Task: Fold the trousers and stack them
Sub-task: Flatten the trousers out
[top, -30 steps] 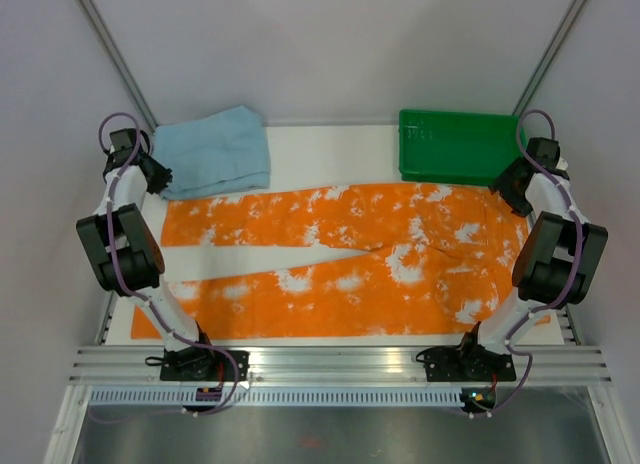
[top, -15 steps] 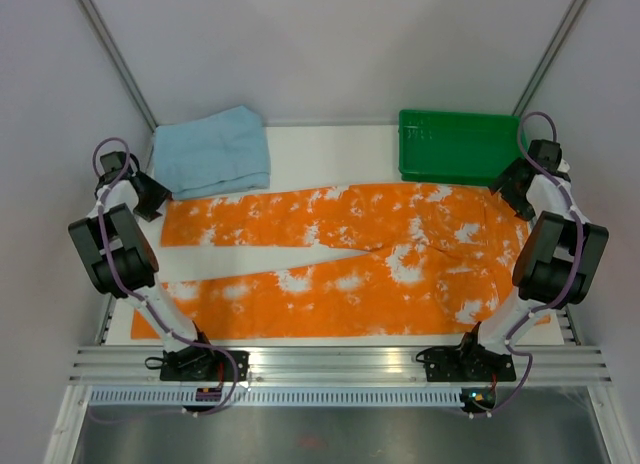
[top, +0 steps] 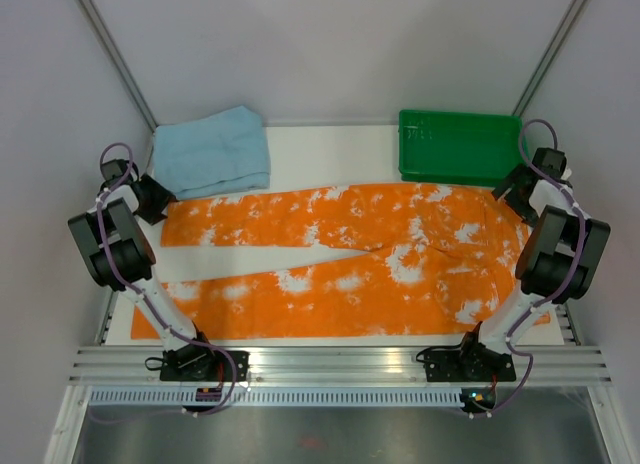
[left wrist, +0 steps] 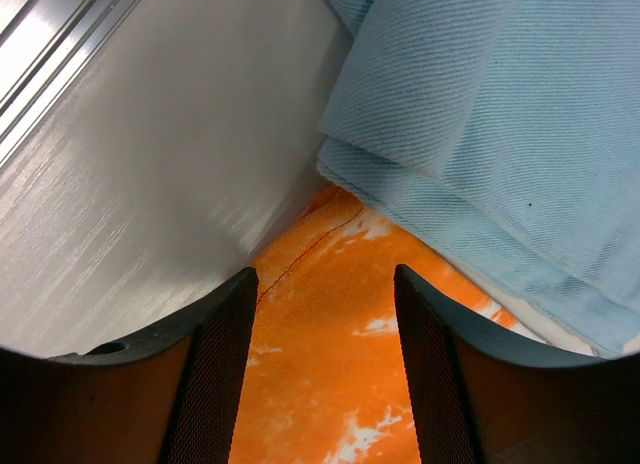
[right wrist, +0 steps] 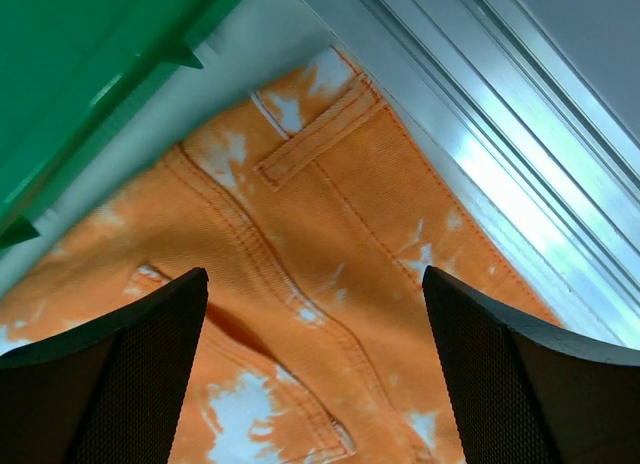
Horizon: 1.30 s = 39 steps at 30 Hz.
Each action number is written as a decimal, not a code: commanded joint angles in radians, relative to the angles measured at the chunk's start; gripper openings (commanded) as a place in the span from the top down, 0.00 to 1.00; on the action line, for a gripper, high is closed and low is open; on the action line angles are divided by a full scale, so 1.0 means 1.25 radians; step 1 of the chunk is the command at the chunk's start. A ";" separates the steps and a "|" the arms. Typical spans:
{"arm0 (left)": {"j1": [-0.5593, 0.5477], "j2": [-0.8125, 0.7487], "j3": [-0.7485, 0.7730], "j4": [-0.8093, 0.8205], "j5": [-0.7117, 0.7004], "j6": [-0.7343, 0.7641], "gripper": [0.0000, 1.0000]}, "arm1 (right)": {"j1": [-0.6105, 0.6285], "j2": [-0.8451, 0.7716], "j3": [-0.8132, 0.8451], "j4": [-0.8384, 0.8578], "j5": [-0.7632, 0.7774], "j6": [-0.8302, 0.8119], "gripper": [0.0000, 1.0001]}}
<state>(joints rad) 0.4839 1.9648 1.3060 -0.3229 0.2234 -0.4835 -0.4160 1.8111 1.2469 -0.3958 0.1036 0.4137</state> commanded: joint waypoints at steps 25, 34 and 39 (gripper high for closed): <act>0.001 -0.042 -0.026 0.034 0.036 0.101 0.08 | -0.033 0.159 0.116 0.102 -0.090 -0.314 0.03; 0.001 -0.049 -0.026 0.023 0.030 0.112 0.13 | -0.034 0.200 0.127 0.141 -0.093 -0.324 0.06; 0.001 -0.051 -0.040 0.026 0.030 0.111 0.17 | -0.038 0.199 0.132 0.157 -0.144 -0.324 0.32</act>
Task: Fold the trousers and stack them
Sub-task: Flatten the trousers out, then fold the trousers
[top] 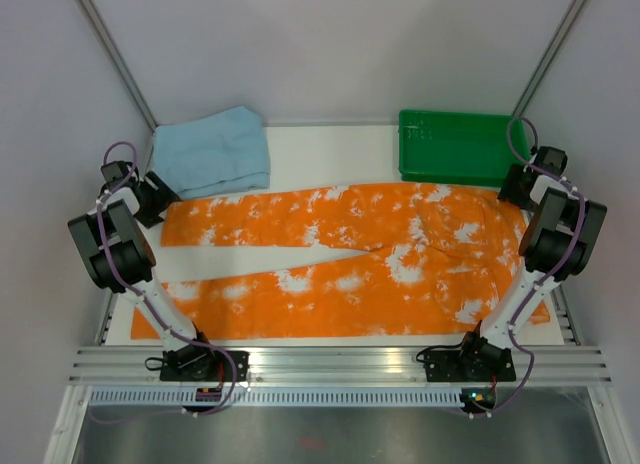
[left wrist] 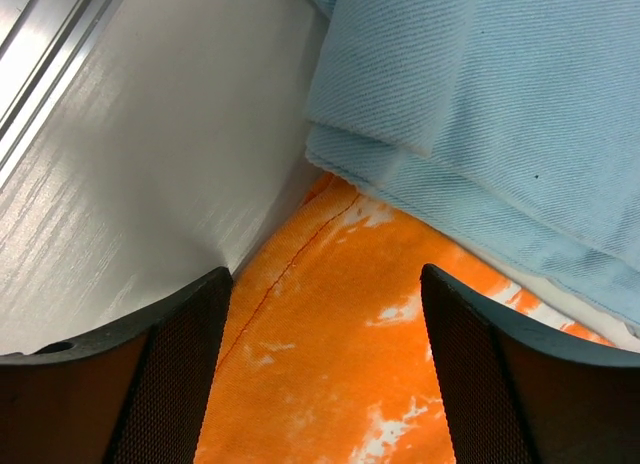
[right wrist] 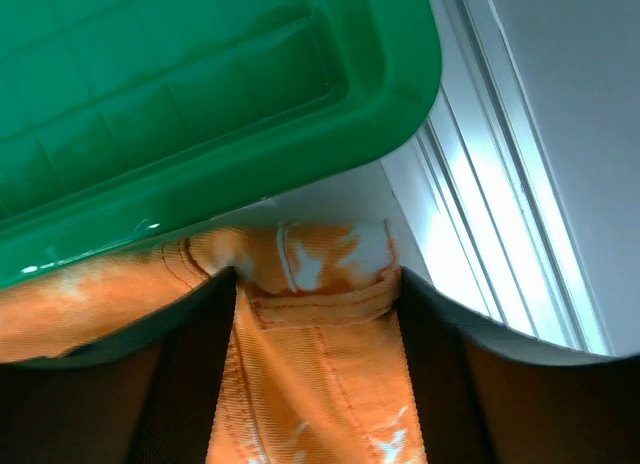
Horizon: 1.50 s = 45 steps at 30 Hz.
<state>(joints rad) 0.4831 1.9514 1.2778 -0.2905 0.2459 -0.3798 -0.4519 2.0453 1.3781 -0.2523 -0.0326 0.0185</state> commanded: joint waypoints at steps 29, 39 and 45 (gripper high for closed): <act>0.001 0.057 0.091 -0.015 0.016 0.154 0.44 | -0.009 -0.053 -0.057 0.068 -0.081 0.013 0.99; -0.001 0.104 0.150 -0.024 0.062 0.143 0.43 | -0.010 -0.048 -0.050 0.055 -0.084 0.018 0.97; -0.005 0.136 0.155 -0.069 0.078 0.127 0.45 | -0.010 -0.051 -0.056 0.061 -0.082 0.027 0.97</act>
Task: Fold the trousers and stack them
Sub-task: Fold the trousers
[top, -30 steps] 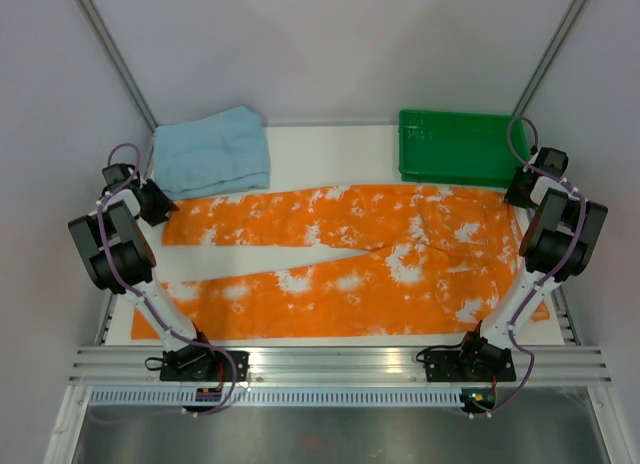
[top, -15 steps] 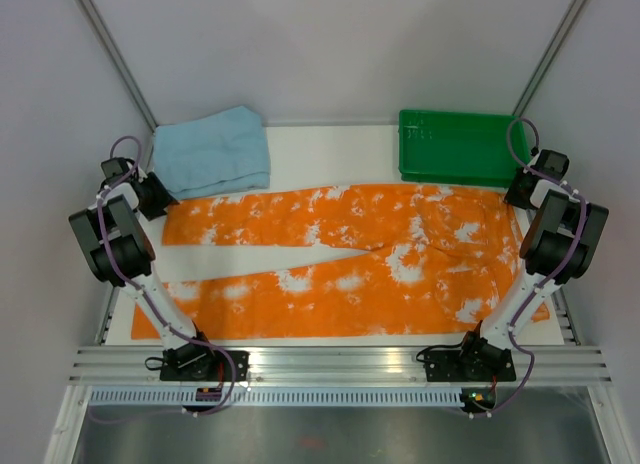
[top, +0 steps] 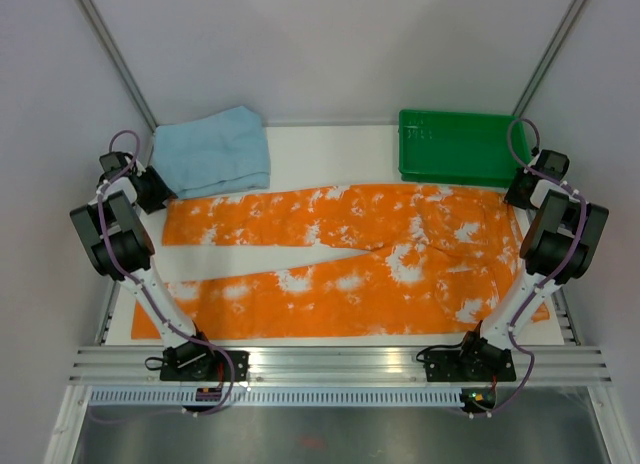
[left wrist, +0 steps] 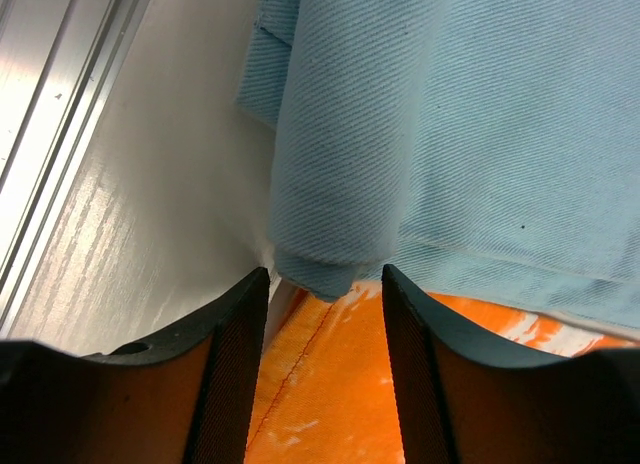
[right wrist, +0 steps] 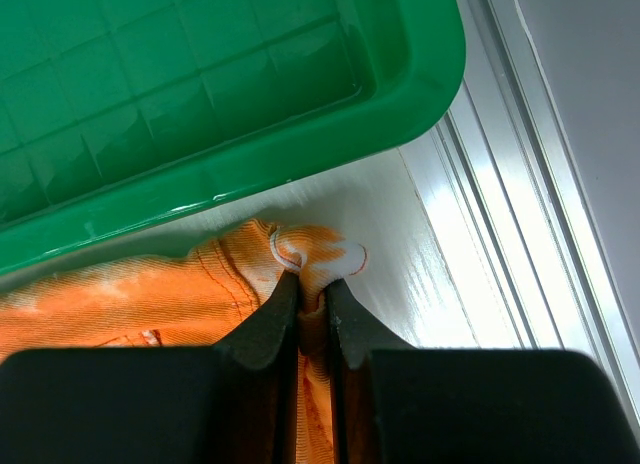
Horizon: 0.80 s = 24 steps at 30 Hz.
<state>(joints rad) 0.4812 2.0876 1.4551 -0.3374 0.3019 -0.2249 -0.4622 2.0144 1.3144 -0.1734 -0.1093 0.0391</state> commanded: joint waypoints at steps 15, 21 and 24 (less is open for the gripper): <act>-0.003 -0.034 -0.045 -0.001 0.038 0.020 0.98 | -0.002 -0.037 0.001 0.012 -0.021 0.047 0.98; 0.006 -0.103 -0.042 0.040 0.108 0.017 0.98 | -0.019 -0.069 0.009 0.026 -0.053 0.077 1.00; 0.011 -0.147 -0.045 0.082 0.178 0.011 0.98 | -0.035 -0.093 0.011 0.042 -0.123 0.090 1.00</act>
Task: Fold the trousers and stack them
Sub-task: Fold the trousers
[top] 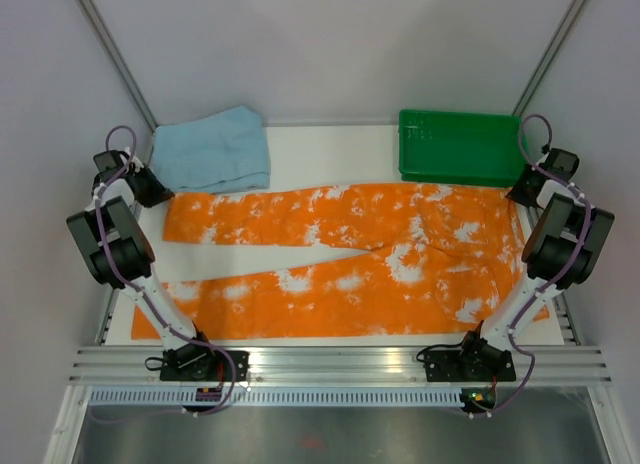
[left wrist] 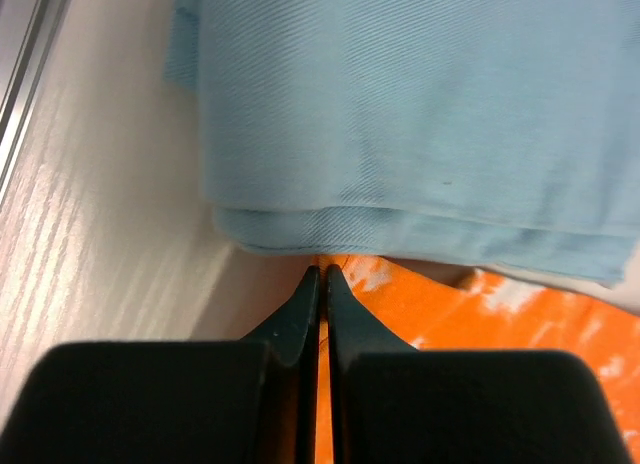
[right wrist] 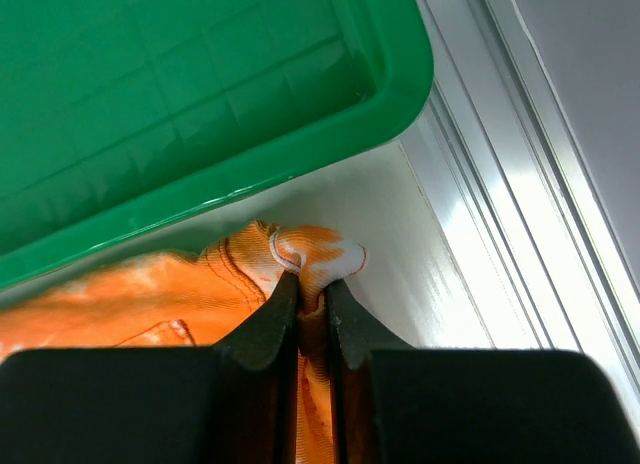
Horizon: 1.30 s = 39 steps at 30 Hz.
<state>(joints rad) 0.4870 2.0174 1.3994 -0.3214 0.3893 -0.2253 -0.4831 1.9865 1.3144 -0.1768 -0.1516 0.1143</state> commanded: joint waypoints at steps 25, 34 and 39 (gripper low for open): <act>0.097 -0.519 -0.343 0.397 0.355 0.137 0.98 | -0.104 -0.560 -0.384 0.448 -0.237 -0.143 1.00; 0.160 -0.582 -0.345 0.393 0.469 0.143 0.98 | -0.160 -0.533 -0.323 0.444 -0.411 -0.056 1.00; 0.168 -0.619 -0.361 0.397 0.549 0.147 0.98 | -0.169 -0.595 -0.341 0.437 -0.424 -0.084 1.00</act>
<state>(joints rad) 0.6910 1.2999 0.9581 0.1150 0.9573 -0.0902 -0.6811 1.3182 0.8497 0.2737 -0.6250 0.0330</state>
